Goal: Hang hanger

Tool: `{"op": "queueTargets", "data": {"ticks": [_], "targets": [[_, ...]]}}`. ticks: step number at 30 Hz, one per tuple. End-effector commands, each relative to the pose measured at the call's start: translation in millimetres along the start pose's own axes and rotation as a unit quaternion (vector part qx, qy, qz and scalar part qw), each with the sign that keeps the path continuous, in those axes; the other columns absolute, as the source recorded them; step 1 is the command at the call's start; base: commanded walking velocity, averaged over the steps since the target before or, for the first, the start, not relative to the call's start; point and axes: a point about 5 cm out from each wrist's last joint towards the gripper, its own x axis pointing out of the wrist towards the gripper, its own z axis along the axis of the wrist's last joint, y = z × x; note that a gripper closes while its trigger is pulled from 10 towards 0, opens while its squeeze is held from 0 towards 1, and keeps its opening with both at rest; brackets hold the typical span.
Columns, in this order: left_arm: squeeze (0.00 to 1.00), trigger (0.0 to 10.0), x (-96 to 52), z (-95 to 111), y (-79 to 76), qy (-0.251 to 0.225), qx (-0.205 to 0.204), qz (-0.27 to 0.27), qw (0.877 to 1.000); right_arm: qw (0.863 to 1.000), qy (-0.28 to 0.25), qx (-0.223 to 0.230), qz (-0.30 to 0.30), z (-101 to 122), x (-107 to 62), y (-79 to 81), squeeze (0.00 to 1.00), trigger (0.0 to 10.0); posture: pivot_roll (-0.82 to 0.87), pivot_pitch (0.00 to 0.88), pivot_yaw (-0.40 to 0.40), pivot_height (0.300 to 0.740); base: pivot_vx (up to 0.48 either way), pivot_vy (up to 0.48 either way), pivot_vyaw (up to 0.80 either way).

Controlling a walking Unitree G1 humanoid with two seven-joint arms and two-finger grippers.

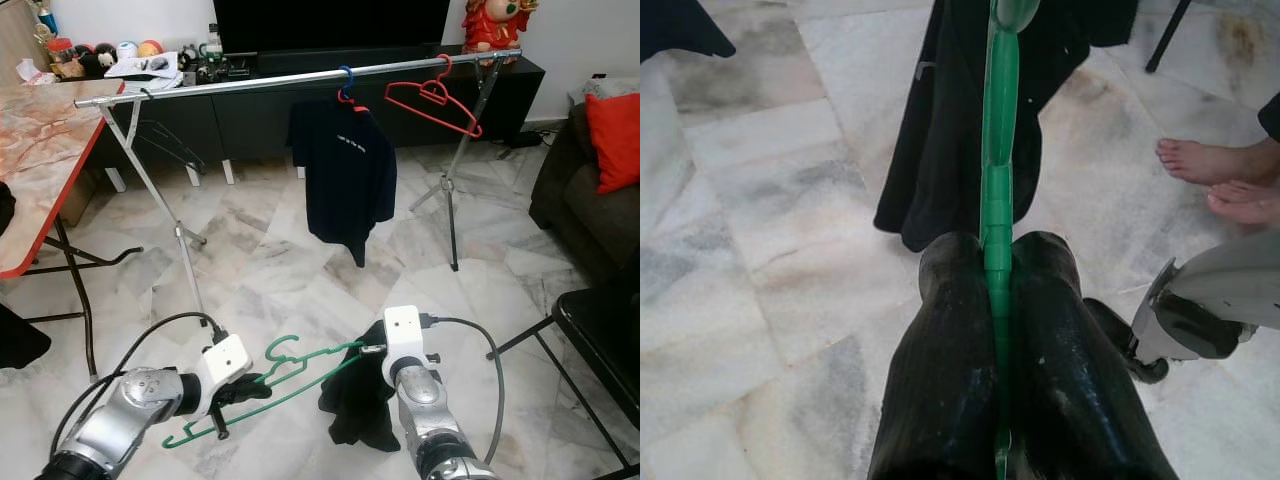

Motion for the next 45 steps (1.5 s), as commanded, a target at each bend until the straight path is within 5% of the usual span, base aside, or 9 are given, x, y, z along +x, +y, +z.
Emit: {"op": "queueTargets", "data": {"ticks": [1,4,16,24,29,39,45], "targets": [[0.00,10.0,-1.5,1.8,3.6,-0.003,0.002,0.009,1.000,1.000,-0.010,0.019,0.009,2.8,0.1,3.4,0.00,10.0,0.03,0.084,0.019,0.740,0.000,0.000,0.00],[0.00,10.0,-3.0,4.2,1.7,-0.013,-0.001,-0.006,1.000,0.998,-0.026,0.008,0.065,8.6,0.4,15.3,0.00,10.0,0.03,0.087,0.019,0.740,0.000,0.000,0.00],[0.00,10.0,-3.0,9.0,3.1,-0.031,-0.009,-0.005,0.999,0.992,-0.030,0.032,0.117,27.3,2.2,19.4,0.00,10.0,0.02,0.092,0.018,0.740,0.000,0.000,0.00],[0.00,10.0,-2.9,3.4,11.1,-0.006,0.006,0.035,0.999,0.999,-0.007,0.047,-0.012,18.4,0.9,-12.0,0.00,10.0,0.02,0.095,0.016,0.740,0.000,0.000,0.00],[0.00,10.0,-4.7,5.4,19.5,-0.013,0.005,0.069,0.997,0.998,0.011,0.054,-0.036,11.0,-1.4,-19.7,0.00,10.0,0.02,0.096,0.016,0.740,0.000,0.000,0.00],[0.00,10.0,-8.8,8.3,-7.9,-0.024,-0.032,-0.076,0.996,0.999,0.001,0.028,0.029,21.4,2.3,1.8,0.00,10.0,0.02,0.096,0.018,0.740,0.000,0.000,0.00],[0.00,10.0,-11.8,8.7,-2.4,-0.027,-0.033,-0.063,0.997,0.999,-0.009,0.030,0.039,35.0,5.7,5.5,0.00,10.0,0.03,0.095,0.017,0.740,0.000,0.000,0.00]]}}
